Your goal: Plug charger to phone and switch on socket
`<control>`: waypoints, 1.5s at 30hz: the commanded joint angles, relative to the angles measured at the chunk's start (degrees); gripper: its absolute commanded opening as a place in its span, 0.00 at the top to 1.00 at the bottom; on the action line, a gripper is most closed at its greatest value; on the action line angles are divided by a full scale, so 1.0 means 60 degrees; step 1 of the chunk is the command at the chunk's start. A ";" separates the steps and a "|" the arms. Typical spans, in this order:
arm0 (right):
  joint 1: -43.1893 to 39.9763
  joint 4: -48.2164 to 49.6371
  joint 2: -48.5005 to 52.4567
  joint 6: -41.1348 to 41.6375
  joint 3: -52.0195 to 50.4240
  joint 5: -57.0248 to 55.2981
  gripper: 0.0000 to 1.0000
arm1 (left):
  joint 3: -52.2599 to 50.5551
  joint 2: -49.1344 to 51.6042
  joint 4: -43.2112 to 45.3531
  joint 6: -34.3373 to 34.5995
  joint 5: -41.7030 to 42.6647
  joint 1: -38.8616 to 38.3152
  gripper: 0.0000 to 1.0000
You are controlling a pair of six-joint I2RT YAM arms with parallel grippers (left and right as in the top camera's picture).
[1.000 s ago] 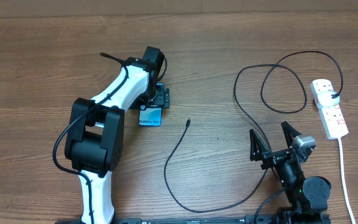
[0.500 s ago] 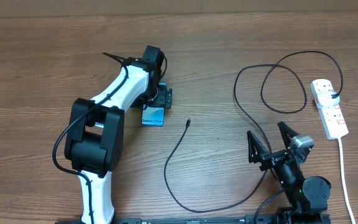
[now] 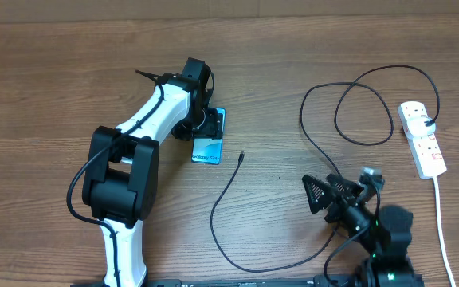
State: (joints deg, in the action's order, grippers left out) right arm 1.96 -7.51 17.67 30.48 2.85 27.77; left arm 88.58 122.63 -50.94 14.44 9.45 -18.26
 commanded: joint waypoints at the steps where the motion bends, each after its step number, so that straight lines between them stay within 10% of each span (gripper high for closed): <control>1: 0.0047 -0.0284 0.1912 -0.0175 0.1920 0.0761 0.00 | -0.0248 0.0189 0.0102 0.0248 0.0940 -0.0015 0.22; 4: 0.0051 -0.1923 0.4382 -0.1392 0.4470 0.0918 0.00 | -0.0248 0.0189 0.0444 0.0317 0.0933 -0.0015 0.00; 11: 0.0047 -0.4481 0.8411 -0.1792 0.8076 0.1384 0.00 | -0.0113 0.0189 0.0331 0.0262 0.0783 -0.0069 0.00; 19: 0.0525 -0.3563 1.0265 -0.1657 0.8269 0.2973 0.16 | 0.1075 0.0189 -0.0936 0.0244 -0.0656 -0.0189 0.00; 35: 0.3734 -0.1271 1.1989 0.0350 0.8269 0.0233 0.00 | 0.1111 0.1155 -0.0204 0.0736 -0.1355 -0.0907 0.00; 45: 0.4200 0.0237 1.4014 0.0856 0.8269 0.0987 0.00 | 0.1111 0.1188 -0.1031 0.0474 -0.1752 -0.0645 0.29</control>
State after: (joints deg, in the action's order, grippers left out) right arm 26.11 -8.54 99.18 34.61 51.46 30.55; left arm 95.44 127.04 -56.10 17.87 -0.67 -23.09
